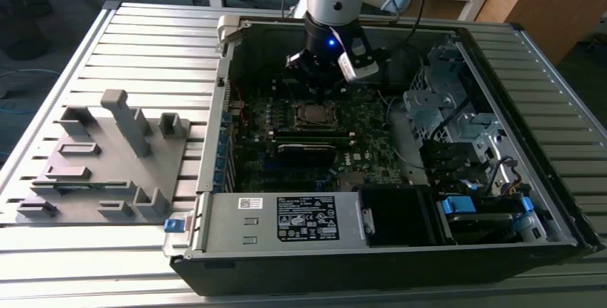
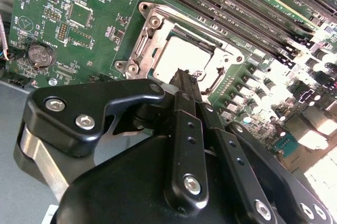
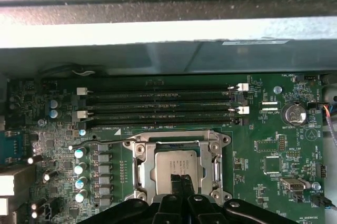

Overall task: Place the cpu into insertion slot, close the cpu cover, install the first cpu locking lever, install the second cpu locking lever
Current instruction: 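Install the first cpu locking lever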

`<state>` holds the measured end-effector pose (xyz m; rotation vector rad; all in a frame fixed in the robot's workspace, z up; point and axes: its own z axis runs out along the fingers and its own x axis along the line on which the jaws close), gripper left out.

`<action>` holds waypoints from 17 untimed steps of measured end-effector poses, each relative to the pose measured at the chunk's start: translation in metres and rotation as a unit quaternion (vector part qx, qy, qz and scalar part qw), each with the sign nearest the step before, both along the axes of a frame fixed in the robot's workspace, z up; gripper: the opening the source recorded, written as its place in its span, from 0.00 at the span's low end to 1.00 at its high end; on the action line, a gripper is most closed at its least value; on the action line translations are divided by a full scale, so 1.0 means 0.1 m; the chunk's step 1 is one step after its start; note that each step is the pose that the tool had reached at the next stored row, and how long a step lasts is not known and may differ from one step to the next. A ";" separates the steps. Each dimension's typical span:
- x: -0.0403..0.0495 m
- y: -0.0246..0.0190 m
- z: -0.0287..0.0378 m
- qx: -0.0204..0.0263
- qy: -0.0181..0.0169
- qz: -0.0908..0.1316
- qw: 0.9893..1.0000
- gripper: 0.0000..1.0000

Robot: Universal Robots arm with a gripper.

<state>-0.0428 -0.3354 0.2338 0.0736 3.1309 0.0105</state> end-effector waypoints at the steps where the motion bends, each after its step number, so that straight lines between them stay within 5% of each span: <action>1: 0.000 0.000 0.001 0.000 0.000 0.000 1.000 0.11; 17: 0.000 0.000 0.046 0.000 0.000 0.000 1.000 0.11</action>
